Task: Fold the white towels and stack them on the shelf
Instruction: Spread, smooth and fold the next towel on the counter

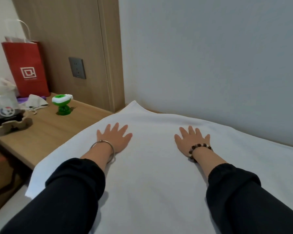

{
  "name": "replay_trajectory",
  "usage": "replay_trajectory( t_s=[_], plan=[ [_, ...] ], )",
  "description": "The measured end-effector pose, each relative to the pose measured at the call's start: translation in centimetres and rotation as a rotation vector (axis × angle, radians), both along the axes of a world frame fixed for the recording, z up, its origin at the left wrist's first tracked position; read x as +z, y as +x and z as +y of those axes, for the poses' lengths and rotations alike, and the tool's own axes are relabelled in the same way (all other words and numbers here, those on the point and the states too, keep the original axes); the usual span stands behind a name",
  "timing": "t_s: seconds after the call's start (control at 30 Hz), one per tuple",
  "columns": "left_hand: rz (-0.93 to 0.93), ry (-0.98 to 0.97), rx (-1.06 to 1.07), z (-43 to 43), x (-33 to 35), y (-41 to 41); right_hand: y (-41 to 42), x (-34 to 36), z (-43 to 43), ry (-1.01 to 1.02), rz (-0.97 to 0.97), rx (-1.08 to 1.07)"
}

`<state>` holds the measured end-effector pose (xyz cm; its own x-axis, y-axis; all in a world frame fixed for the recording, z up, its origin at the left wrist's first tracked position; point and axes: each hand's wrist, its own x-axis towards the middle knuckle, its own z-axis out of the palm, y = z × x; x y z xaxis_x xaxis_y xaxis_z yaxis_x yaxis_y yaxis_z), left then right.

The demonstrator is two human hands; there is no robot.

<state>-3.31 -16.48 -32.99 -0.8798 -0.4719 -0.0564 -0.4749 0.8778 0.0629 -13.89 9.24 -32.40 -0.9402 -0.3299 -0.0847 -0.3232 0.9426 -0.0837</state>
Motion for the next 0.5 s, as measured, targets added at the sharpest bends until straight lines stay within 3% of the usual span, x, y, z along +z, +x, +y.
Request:
replay_trajectory(
  t_s=[0.2, 0.33, 0.5],
  plan=[
    [-0.014, -0.013, 0.021, -2.3, -0.1, 1.2, 0.2, 0.4, -0.7, 0.041, -0.032, -0.061],
    [-0.004, 0.023, -0.122, -1.2, 1.1, 2.1, 1.7, 1.6, -2.8, 0.108, -0.1, -0.147],
    [-0.046, 0.065, -0.191, -0.9, 1.8, 6.9, 8.3, 1.7, -9.0, 0.071, -0.135, 0.168]
  ],
)
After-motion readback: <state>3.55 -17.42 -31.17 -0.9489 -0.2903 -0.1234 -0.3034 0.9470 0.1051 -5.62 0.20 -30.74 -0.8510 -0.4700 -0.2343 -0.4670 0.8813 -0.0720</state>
